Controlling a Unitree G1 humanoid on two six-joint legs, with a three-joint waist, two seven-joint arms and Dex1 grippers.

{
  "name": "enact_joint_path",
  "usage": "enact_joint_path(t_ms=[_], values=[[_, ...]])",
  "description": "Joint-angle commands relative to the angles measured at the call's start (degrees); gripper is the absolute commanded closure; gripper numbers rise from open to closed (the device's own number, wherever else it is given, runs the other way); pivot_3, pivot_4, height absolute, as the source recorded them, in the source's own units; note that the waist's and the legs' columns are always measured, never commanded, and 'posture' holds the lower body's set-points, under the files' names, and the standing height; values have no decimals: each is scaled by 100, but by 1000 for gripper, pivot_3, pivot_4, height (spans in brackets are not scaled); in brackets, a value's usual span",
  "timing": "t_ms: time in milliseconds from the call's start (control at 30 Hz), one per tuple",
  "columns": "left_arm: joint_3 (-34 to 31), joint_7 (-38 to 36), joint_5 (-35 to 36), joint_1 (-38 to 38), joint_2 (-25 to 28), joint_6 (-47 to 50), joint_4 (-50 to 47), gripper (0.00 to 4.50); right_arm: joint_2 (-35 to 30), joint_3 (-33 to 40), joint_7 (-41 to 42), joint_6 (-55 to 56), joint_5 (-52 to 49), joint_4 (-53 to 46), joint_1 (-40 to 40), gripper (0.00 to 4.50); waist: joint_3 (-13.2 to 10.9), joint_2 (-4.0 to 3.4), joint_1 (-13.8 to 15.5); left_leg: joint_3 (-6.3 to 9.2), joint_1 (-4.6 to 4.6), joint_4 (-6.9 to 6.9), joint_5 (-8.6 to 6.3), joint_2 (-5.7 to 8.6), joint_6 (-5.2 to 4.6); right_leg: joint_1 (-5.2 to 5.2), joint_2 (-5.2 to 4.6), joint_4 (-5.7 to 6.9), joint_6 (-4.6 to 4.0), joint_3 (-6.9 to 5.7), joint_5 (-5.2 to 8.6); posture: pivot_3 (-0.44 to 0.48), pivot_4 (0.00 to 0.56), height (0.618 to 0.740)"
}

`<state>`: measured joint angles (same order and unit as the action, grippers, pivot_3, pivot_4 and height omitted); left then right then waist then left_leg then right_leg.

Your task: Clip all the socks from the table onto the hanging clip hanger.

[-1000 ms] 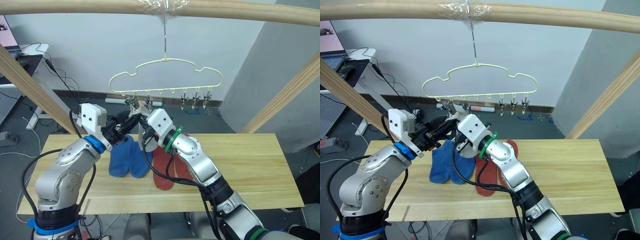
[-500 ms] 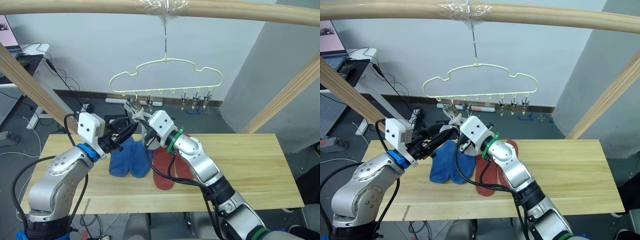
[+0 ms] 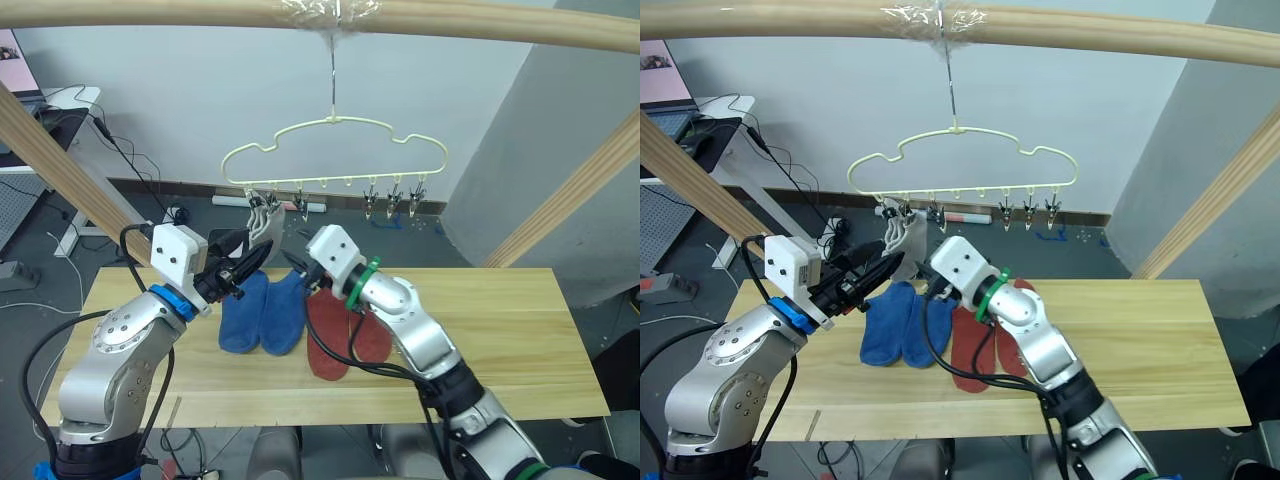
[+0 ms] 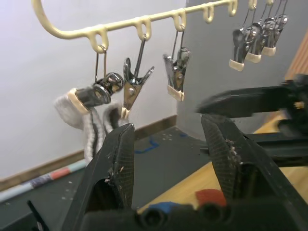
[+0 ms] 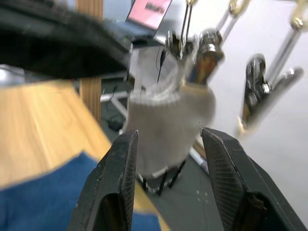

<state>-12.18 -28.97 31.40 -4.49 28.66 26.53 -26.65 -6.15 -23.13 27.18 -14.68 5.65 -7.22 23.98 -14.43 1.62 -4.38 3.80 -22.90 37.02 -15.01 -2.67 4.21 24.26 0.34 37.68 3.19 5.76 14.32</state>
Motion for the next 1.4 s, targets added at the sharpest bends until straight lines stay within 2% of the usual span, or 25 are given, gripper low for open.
enact_joint_path(t_ms=[33, 200, 400, 600, 967, 1400], values=[[303, 173, -380, 10, -244, -479, -259, 2052, -378, 323, 345, -360, -294, -991, -215, 2366, -1, -1, -1, 0, 1, 0, 0, 0, 0, 0, 0, 1, 0, 0, 0, -50, 244, 740], [916, 619, -1147, -131, -900, -1130, -4, 2052, -1215, 1084, 810, -1058, -903, -2085, -524, 2366, -9, -4, -12, 1, 2, 2, 0, 1, 0, -3, 2, 3, 1, 1, 1, -82, 259, 740], [1458, 1020, -1969, -371, -1501, -1797, 601, 2052, -1705, 1585, 978, -1629, -1468, -2636, -507, 2366, -19, -4, -79, 0, 8, 4, 1, 1, -2, -8, 7, 2, 2, 7, 1, -130, 275, 740], [1426, 1663, -2454, -678, -2020, -2238, 1166, 2052, -1998, 1802, 958, -1935, -1746, -2839, -526, 2366, -40, -7, -72, -2, 6, 6, 1, 2, -3, -9, 7, 1, 2, 9, 1, -147, 280, 740], [1450, 2065, -2716, -1130, -2432, -2353, 1548, 2052, -2119, 1860, 875, -2007, -1946, -2796, -375, 2366, -48, -6, -74, -2, 5, 5, 1, 3, -3, -9, 7, -1, 3, 8, 1, -150, 278, 740], [1501, 2342, -2943, -1397, -2562, -2055, 1500, 2052, -2220, 1888, 895, -1934, -2091, -2696, -325, 2366, -55, -4, -74, -2, 5, 4, 1, 3, -3, -9, 7, -2, 4, 8, 2, -153, 277, 740]])
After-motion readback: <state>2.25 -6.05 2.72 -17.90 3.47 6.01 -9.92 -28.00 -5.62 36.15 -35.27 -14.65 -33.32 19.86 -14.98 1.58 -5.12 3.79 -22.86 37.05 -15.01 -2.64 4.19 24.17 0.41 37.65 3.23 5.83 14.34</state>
